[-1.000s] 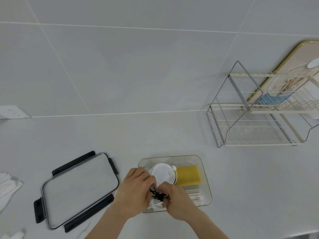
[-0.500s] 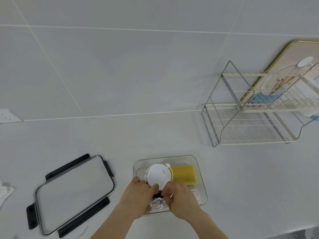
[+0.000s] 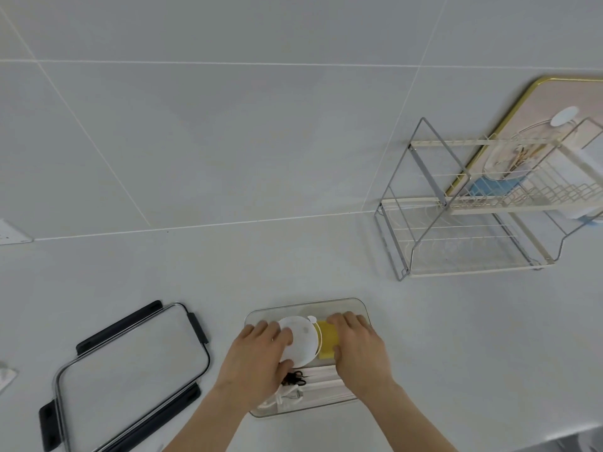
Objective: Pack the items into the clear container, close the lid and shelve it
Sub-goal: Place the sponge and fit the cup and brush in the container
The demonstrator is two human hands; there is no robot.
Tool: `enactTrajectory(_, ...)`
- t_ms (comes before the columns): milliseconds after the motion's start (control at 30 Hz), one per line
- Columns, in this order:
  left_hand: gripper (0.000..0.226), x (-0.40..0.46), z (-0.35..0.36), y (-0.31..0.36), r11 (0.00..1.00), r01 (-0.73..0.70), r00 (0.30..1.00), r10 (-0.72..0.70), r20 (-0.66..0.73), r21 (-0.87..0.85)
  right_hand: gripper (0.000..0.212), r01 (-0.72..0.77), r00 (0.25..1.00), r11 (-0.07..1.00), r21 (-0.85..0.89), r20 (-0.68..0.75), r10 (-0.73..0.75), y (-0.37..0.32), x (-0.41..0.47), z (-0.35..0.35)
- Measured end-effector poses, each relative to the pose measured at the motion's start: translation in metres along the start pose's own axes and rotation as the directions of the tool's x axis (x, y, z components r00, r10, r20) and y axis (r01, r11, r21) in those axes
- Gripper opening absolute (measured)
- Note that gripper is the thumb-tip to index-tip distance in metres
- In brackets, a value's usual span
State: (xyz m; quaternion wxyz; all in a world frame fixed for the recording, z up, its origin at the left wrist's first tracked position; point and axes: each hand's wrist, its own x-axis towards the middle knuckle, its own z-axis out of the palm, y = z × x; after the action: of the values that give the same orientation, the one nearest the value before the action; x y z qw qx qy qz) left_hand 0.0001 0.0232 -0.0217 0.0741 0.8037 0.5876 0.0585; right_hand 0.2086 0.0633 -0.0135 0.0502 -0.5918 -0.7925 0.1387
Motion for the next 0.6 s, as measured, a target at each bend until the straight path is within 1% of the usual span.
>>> enactTrajectory(33,0.041,0.006,-0.003,0.001,0.999,0.032,0.999,-0.032,-0.01,-0.013,0.067,0.025,0.999,0.999,-0.04,0.027,-0.024,0.003,0.004,0.0)
enactTrajectory(100,0.056,0.018,-0.009,0.008,0.997,0.08,0.997,-0.08,0.019,-0.02,0.076,0.064,0.994,0.993,-0.103,0.094,-0.055,0.006,0.011,0.001)
enactTrajectory(167,0.069,0.028,-0.009,0.017,0.987,0.155,0.982,-0.15,0.112,-0.038,0.078,0.084,0.983,0.986,-0.145,0.171,-0.059,0.008,0.016,0.001)
enactTrajectory(233,0.079,0.033,-0.003,0.026,0.975,0.22,0.958,-0.212,0.192,-0.021,0.079,0.119,0.973,0.976,-0.182,0.215,-0.078,0.008,0.019,0.001)
enactTrajectory(333,0.084,0.032,0.011,0.034,0.959,0.283,0.929,-0.281,0.241,0.028,0.08,0.162,0.962,0.966,-0.202,0.252,-0.109,0.009,0.021,0.0)
enactTrajectory(500,0.077,0.024,0.023,0.029,0.934,0.356,0.914,-0.354,0.197,0.028,0.07,0.145,0.98,0.98,-0.139,0.155,-0.123,0.013,0.019,-0.002)
enactTrajectory(600,0.08,0.024,0.022,0.027,0.924,0.382,0.905,-0.374,0.204,0.001,0.074,0.118,0.992,0.992,-0.054,0.046,-0.116,0.014,0.013,-0.005)
